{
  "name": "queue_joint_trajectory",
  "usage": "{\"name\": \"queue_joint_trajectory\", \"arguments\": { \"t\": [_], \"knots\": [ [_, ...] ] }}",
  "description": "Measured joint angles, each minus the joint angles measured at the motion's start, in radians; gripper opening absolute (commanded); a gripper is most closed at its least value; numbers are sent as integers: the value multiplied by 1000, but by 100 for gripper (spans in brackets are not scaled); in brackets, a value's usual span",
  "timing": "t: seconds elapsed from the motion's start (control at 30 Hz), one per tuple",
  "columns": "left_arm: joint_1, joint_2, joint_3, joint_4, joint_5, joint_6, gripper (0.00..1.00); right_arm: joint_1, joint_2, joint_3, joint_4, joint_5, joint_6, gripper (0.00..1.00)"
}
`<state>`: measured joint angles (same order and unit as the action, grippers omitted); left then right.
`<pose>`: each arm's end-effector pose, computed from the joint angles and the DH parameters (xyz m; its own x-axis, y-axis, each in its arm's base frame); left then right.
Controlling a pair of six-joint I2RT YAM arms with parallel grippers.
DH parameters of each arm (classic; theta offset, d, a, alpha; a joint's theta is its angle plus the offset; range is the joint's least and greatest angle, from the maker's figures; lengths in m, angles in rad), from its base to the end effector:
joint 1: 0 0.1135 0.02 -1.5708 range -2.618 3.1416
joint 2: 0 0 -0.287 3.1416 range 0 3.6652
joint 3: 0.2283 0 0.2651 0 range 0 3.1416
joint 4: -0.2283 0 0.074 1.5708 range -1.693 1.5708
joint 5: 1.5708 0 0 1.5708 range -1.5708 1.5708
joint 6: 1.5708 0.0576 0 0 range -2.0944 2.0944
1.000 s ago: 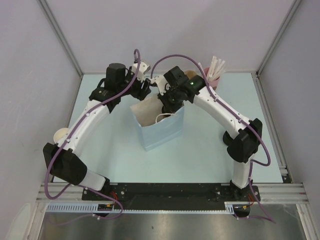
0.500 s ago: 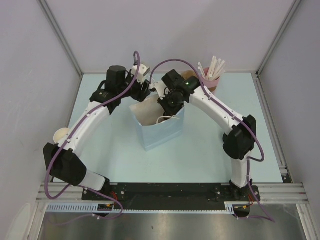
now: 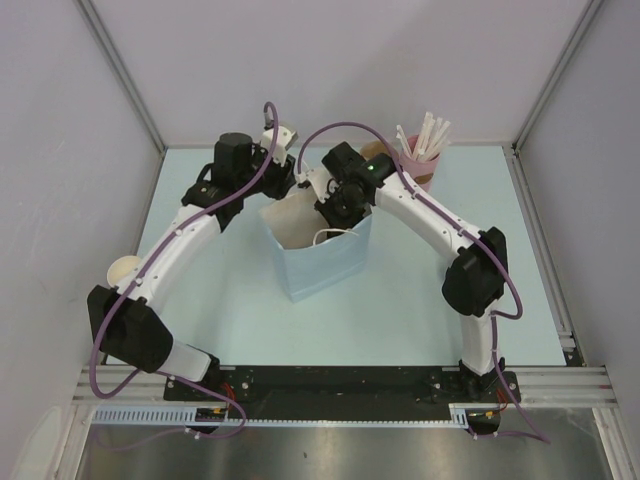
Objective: Pack the takeout coffee
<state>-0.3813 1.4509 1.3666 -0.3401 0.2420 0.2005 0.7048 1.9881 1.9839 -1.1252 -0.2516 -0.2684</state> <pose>0.3350 -0.1492 0.3830 -0.2622 0.3135 -0.9127 0.6288 0.7729 0.0848 0.3337 0.3026 0.3174 -0.4762 -0.7422 -0.4716 -0.8658 0.4896 0.1037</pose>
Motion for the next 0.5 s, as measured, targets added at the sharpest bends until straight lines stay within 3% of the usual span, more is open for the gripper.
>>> {"name": "queue_joint_trajectory", "arguments": {
  "t": [0.5],
  "knots": [
    [-17,4,-13,26,-136,-16,43,0,0,-5,-18,0,-26,0]
  ]
}}
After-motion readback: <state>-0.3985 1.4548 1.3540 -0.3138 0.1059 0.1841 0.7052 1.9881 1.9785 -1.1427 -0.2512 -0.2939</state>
